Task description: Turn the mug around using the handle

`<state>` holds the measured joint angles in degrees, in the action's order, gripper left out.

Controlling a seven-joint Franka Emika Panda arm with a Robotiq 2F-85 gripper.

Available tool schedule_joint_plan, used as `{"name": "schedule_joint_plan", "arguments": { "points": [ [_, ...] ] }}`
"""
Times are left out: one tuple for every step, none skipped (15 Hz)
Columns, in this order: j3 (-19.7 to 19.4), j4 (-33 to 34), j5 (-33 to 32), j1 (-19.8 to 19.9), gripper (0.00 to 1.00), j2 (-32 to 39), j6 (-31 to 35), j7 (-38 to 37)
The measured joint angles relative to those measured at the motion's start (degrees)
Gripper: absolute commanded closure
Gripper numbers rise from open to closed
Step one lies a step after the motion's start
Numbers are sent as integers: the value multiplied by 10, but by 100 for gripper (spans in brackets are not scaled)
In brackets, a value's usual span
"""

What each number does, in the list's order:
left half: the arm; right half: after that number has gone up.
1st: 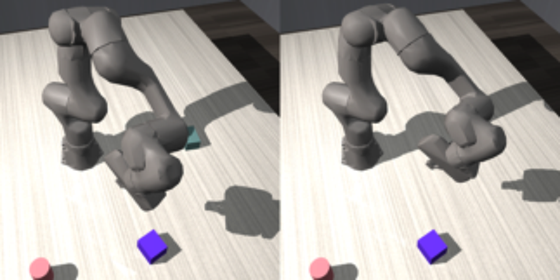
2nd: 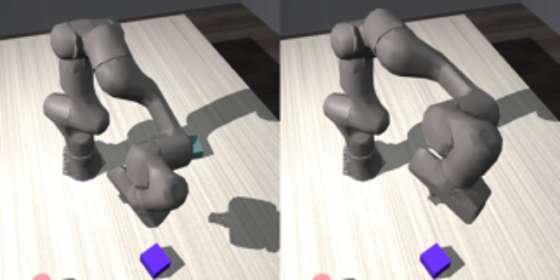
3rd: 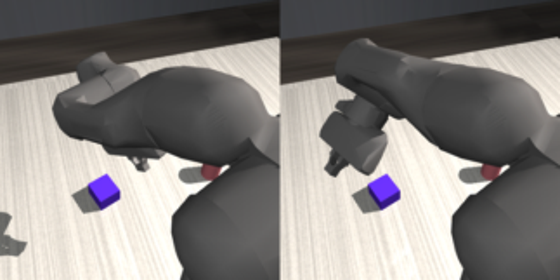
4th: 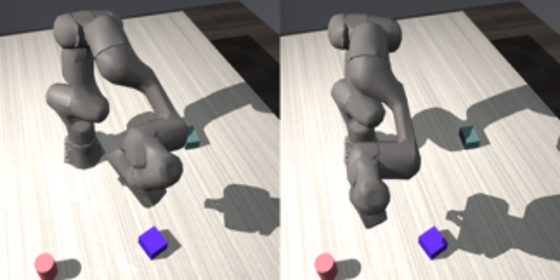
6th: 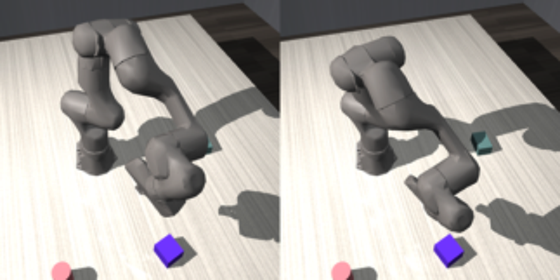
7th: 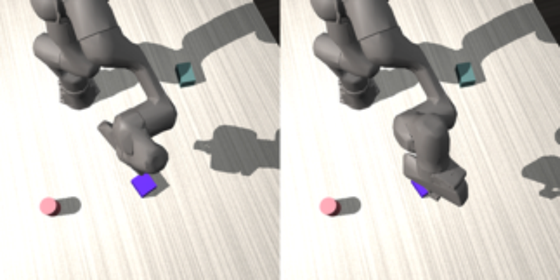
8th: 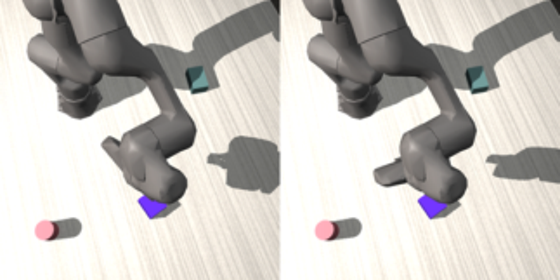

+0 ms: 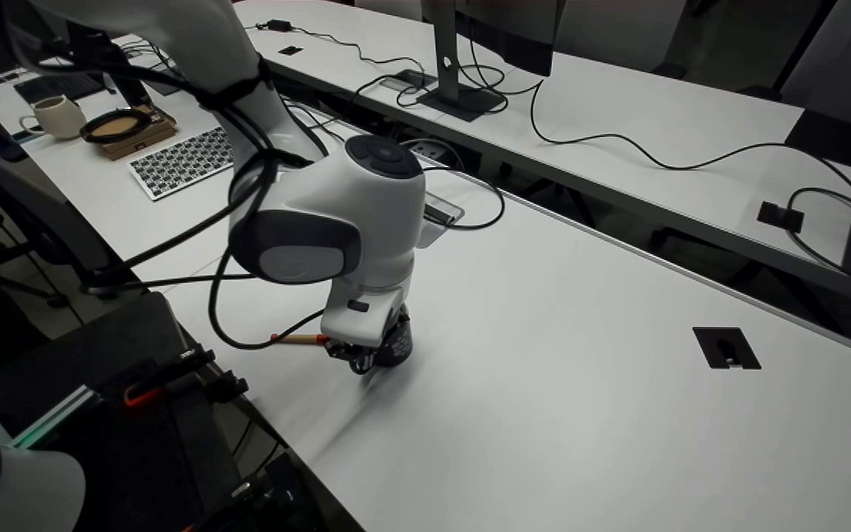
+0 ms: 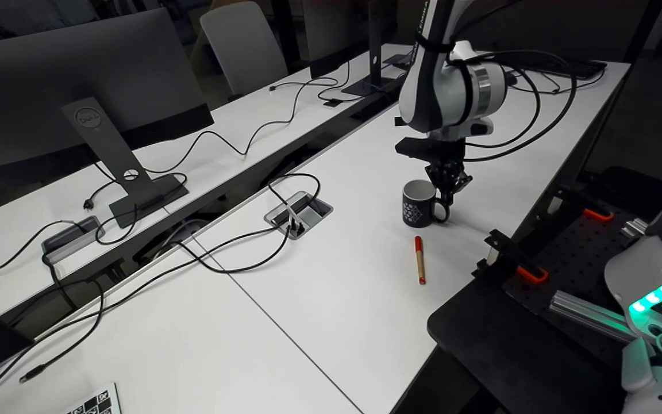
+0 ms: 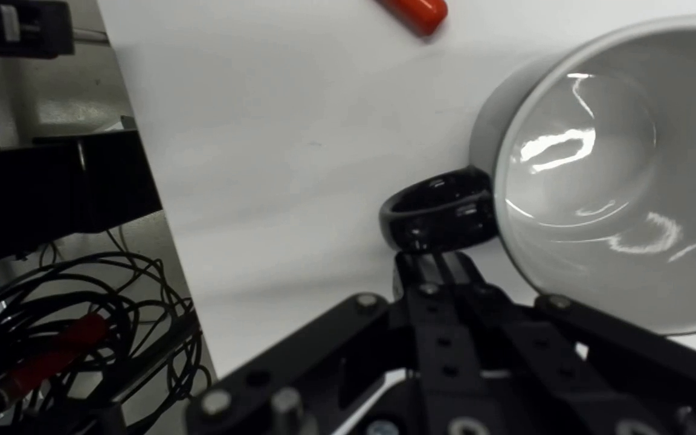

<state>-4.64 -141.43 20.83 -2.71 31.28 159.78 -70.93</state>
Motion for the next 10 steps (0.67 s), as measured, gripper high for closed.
{"name": "schedule_joint_plan", "arguments": {
  "points": [
    [1, -1, 1, 0, 100, 0, 0, 0],
    [2, -2, 3, 0, 100, 0, 1, 0],
    [3, -3, 5, 0, 100, 0, 2, 0],
    [4, -4, 8, 0, 100, -1, 6, 0],
    [6, -6, 13, 0, 100, -2, 11, 0],
    [9, -8, 18, 0, 100, -4, 18, 0],
    [12, -11, 25, 0, 100, -6, 25, 0],
    [16, -13, 31, 1, 100, -8, 30, 0],
    [20, -16, 37, 1, 100, -11, 35, 0],
    [23, -19, 42, 2, 100, -14, 40, 0]
  ]
}}
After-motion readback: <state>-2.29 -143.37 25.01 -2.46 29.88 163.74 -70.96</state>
